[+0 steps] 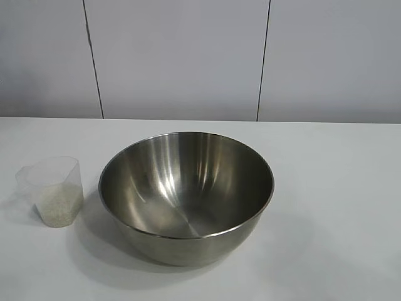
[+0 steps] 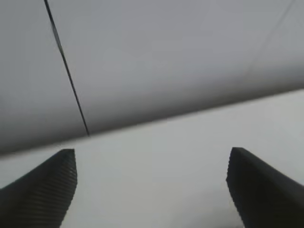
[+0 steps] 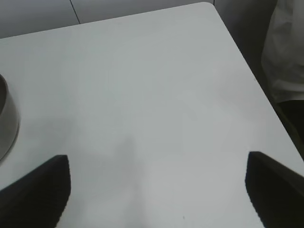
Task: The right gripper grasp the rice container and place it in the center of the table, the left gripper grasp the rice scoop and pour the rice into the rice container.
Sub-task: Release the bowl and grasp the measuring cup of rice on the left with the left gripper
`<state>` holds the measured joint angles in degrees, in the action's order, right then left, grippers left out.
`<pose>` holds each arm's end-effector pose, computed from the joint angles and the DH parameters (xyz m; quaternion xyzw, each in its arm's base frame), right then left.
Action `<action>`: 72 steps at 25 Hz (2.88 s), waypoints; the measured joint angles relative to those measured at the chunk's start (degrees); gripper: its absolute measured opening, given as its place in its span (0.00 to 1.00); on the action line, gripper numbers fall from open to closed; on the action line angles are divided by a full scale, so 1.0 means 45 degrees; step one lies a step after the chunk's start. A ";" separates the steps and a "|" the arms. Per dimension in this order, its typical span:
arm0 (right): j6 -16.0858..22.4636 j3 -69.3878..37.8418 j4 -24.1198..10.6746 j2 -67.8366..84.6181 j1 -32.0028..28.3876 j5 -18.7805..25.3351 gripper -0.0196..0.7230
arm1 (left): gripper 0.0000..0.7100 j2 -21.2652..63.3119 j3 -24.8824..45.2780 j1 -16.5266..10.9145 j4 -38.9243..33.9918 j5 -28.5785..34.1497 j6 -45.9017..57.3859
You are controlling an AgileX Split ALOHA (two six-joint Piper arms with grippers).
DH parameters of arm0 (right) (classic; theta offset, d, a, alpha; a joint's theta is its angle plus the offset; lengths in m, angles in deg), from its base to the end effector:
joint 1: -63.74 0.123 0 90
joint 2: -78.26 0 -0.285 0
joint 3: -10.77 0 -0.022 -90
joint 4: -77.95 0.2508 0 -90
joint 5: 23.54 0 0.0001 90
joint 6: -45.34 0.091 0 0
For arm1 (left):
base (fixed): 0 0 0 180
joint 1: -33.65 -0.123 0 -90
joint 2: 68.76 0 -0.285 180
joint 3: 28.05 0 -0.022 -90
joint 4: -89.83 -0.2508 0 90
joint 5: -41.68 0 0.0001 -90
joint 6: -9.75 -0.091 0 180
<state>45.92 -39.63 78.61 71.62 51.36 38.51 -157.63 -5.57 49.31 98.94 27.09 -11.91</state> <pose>-0.0048 0.0020 0.2665 0.0970 0.8565 -0.0464 0.5048 0.3151 -0.0846 0.3260 0.1714 0.7287 -0.0014 0.6631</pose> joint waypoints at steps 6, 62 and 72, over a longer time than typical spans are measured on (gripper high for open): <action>0.0000 0.0000 0.0000 0.0000 0.0000 0.0000 0.96 | 0.80 0.0000 0.4379 0.0000 -0.0012 -0.4316 0.0343; -0.0002 0.0000 0.0000 0.0000 0.0000 -0.0012 0.96 | 0.72 -0.8363 0.6919 -0.2678 -0.3704 -1.1425 0.1766; -0.0014 0.0000 0.0000 0.0000 0.0000 -0.0012 0.96 | 0.72 -0.8363 0.6488 -0.2704 -0.4446 -1.1425 0.2034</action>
<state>45.86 -39.63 78.61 71.62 51.36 38.46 -195.27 23.63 37.14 78.94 -24.32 -2.76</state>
